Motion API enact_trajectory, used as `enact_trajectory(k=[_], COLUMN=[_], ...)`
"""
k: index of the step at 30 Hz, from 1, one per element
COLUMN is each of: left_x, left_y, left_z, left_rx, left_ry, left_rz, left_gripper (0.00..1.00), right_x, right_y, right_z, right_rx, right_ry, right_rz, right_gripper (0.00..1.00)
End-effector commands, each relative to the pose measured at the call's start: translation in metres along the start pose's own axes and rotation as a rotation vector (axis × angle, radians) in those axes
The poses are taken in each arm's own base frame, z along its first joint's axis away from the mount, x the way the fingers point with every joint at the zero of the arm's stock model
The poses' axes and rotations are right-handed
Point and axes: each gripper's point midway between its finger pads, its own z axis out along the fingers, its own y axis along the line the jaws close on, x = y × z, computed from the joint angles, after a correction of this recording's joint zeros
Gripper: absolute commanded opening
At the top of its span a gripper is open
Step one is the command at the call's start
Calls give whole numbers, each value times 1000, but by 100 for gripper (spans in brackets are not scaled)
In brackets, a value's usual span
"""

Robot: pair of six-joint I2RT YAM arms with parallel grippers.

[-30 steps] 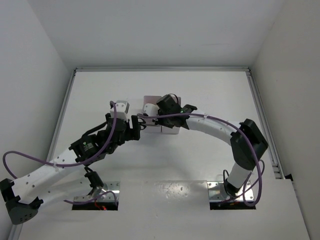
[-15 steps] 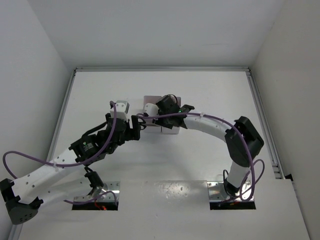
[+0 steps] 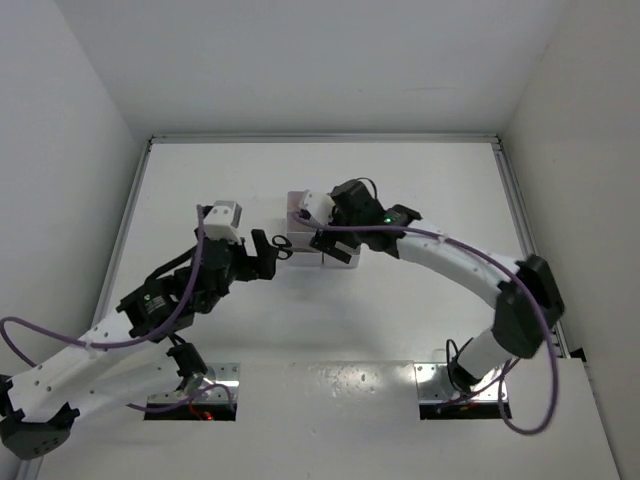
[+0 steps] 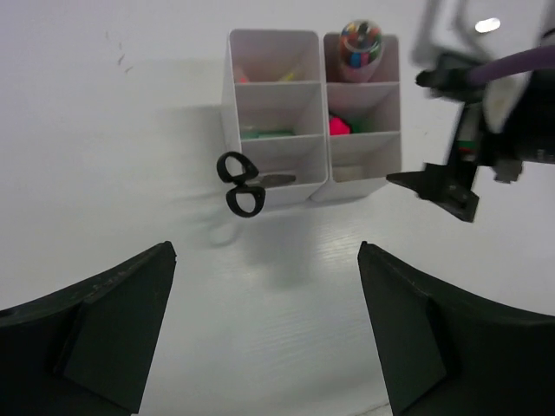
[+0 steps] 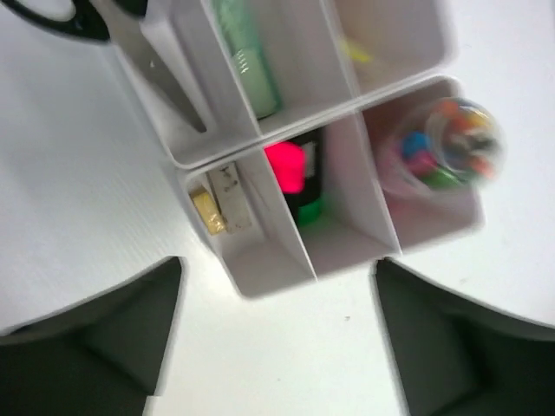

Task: Sort the stationery into containers
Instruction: Place the stationery in the storage box, then reset both arms

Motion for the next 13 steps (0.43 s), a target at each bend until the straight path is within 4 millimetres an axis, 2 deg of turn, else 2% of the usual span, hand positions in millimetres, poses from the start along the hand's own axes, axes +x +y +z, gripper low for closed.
enact_trajectory(k=[1,2,4,5,6,7,8,9,10,11,12,13], left_x=[-53,-58,-65,-66,-67,-67,-70,-62,-64,-66,-65,-64], left_y=[-8,-6,-4,-3,-5,-5,-8,-9,-12,-15,-15,-19], left_z=[-26,-27,-30,-27,-20,-16,-14,-3,0,3,7,13], left_rx=[67,58,43,26,9,-6,-9,-35,-37,-36,-47,-48], left_ry=[-160,-174,-195,-194,-181,-177,-172,-144,-140,-142,-141,-139], left_rz=[-106,-113,-123,-109,-99,-94,-81,-58,-55,-56,-53,-52], left_gripper=[93,100,100,100,100,100,100,100,100,100,100,100], right_x=[-28,-22,-23,-18,-17,-4,-4,0,8,24,33,43], right_y=[-22,-21,-22,-24,-30,-32,-39,-46,-52,-53,-63,-63], right_z=[-67,-75,-98,-119,-130,-135,-160,-169,-176,-173,-190,-189], right_rx=[93,113,140,177,226,275,320,371,432,480,566,602], right_ry=[-172,-181,-244,-296,-337,-332,-402,-430,-435,-418,-441,-433], right_rz=[121,159,264,325,391,447,465,481,481,472,507,498], right_gripper=[100,100,100,100,100,100,100,100,100,100,100,100])
